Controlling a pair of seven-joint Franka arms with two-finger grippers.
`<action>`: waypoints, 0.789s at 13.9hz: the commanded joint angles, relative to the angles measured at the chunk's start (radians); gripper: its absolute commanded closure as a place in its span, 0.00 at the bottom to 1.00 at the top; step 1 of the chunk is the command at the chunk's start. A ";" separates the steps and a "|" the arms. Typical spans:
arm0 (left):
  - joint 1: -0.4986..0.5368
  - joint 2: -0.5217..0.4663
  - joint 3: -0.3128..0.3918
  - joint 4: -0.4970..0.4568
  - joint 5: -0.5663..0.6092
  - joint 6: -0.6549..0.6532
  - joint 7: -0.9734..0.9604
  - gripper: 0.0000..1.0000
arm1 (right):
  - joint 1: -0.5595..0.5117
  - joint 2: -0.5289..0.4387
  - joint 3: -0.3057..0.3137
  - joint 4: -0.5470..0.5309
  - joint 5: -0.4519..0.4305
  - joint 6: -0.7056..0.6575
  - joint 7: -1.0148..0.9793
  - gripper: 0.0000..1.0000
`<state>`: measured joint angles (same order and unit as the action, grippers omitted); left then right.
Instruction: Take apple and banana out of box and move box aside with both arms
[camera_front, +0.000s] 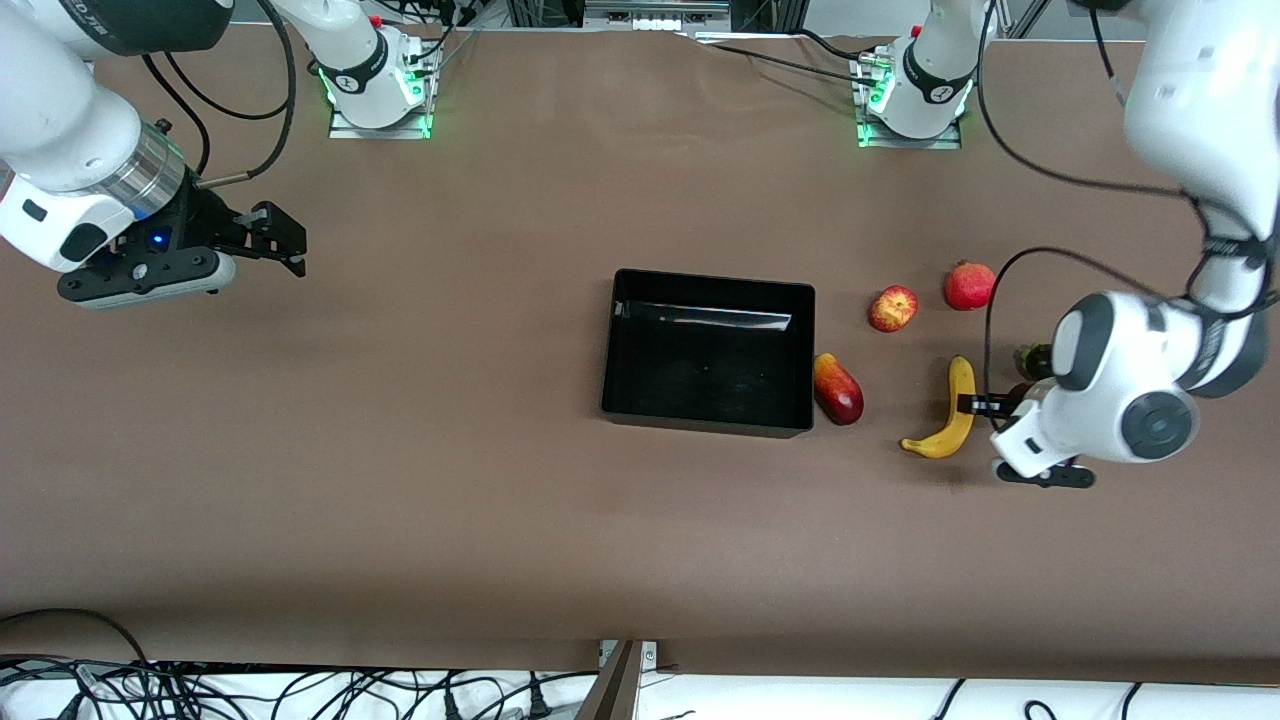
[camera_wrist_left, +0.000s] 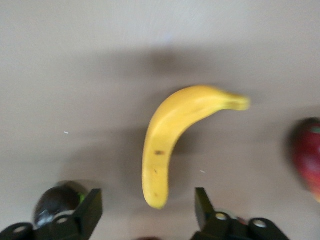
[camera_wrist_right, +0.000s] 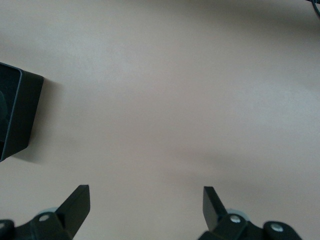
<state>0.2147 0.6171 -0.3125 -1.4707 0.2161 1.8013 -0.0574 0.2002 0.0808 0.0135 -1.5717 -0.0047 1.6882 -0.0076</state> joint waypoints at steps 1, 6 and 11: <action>-0.006 -0.094 -0.063 0.100 0.006 -0.150 0.014 0.00 | 0.002 -0.004 0.000 0.027 -0.009 -0.019 0.000 0.00; 0.003 -0.239 -0.111 0.145 -0.041 -0.359 -0.033 0.00 | 0.002 -0.026 -0.006 0.027 -0.014 -0.097 0.003 0.00; -0.254 -0.485 0.293 0.008 -0.222 -0.271 -0.075 0.00 | 0.001 -0.036 -0.016 0.028 -0.009 -0.123 0.006 0.00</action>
<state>0.0921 0.2694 -0.2175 -1.3414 0.0679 1.4437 -0.1188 0.1997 0.0554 0.0049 -1.5492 -0.0052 1.5852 -0.0061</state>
